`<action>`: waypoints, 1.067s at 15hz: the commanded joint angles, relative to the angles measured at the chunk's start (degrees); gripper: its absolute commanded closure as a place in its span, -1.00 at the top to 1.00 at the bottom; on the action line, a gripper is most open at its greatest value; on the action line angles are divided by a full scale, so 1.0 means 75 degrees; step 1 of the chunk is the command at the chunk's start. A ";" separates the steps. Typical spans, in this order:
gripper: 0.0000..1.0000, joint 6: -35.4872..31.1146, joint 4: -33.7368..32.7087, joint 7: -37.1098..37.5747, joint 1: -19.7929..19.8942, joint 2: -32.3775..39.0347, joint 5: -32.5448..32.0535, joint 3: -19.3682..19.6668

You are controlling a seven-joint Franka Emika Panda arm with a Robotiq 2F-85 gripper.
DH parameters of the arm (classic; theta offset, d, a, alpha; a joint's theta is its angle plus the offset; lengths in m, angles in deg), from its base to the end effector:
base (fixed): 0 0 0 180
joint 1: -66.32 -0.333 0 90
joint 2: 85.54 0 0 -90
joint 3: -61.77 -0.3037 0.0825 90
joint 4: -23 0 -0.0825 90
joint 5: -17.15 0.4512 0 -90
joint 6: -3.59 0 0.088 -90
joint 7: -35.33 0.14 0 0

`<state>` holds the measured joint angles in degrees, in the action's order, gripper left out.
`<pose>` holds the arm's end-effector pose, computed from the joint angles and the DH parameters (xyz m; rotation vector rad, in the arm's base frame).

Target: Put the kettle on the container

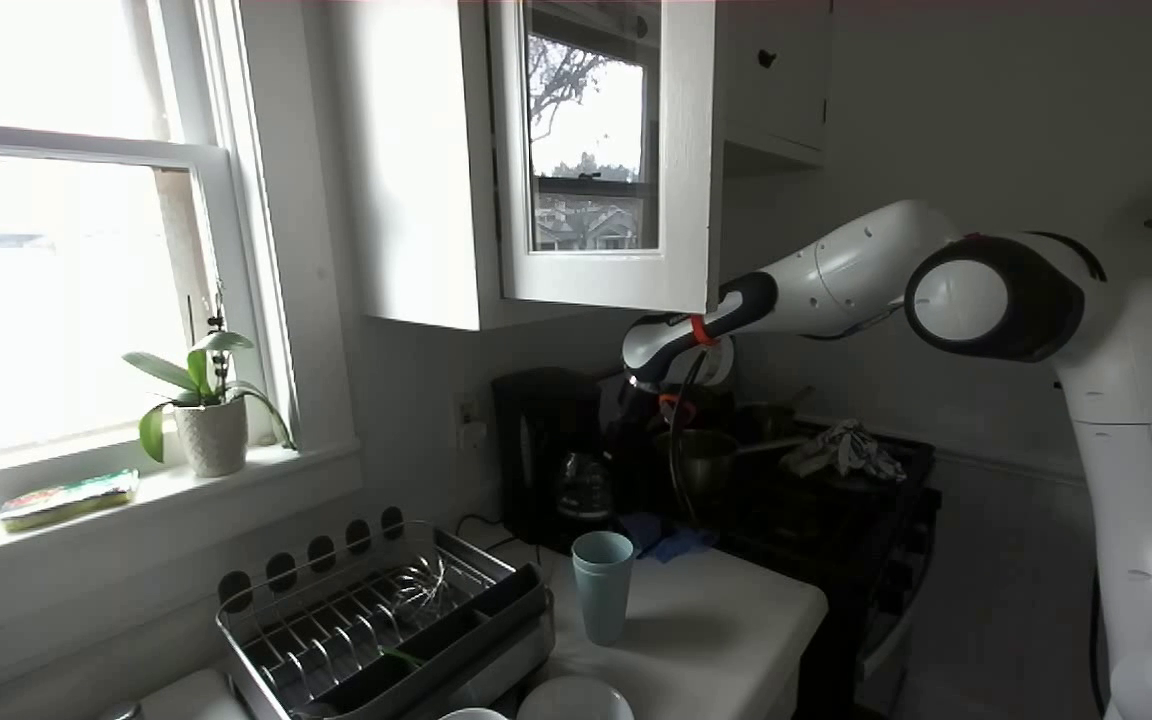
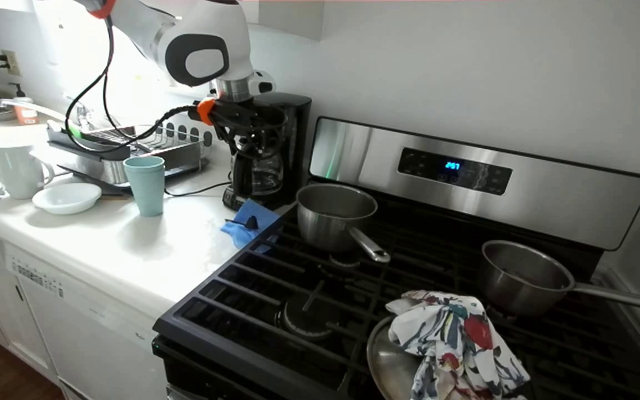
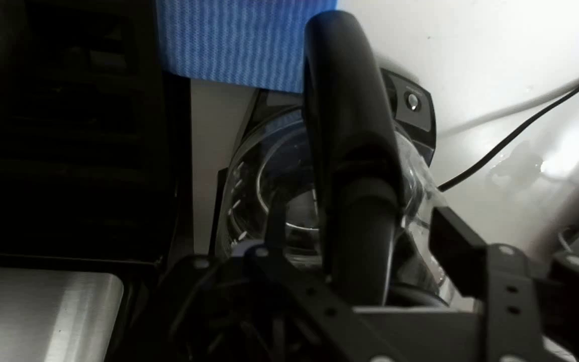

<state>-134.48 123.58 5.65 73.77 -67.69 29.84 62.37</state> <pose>0.7316 -0.0968 0.3529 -3.0131 -0.3619 -0.5813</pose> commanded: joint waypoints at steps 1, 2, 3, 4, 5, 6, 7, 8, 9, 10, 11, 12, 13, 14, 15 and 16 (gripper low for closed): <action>1.00 0.0227 -0.0376 0.0106 0.0192 0.0211 0.0173 -0.0187; 1.00 0.0263 -0.0385 0.0173 0.0184 0.0218 0.0113 -0.0166; 1.00 0.0408 -0.0398 0.0287 0.0169 0.0219 0.0000 -0.0115; 1.00 0.0579 -0.0422 0.0309 0.0186 0.0223 -0.0012 -0.0105; 1.00 0.0712 -0.0424 0.0382 0.0187 0.0215 -0.0062 -0.0073; 1.00 0.0820 -0.0413 0.0429 0.0196 0.0197 -0.0081 -0.0053; 1.00 0.0892 -0.0351 0.0480 0.0197 0.0136 -0.0114 -0.0025; 1.00 0.0915 -0.0284 0.0490 0.0207 0.0076 -0.0106 -0.0011; 1.00 0.0857 -0.0152 0.0472 0.0214 -0.0031 -0.0106 0.0000; 1.00 0.0791 -0.0064 0.0446 0.0229 -0.0103 -0.0082 -0.0001; 1.00 0.0614 0.0056 0.0350 0.0260 -0.0192 -0.0035 -0.0012; 1.00 0.0499 0.0153 0.0350 0.0293 -0.0268 0.0034 -0.0012; 1.00 0.0327 0.0277 0.0285 0.0349 -0.0366 0.0207 -0.0048; 1.00 0.0313 0.0345 0.0194 0.0398 -0.0442 0.0326 -0.0074; 1.00 0.0276 0.0434 0.0132 0.0439 -0.0530 0.0442 -0.0091; 1.00 0.0312 0.0531 0.0110 0.0484 -0.0626 0.0582 -0.0100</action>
<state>-131.08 123.62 7.74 75.91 -68.80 30.95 62.58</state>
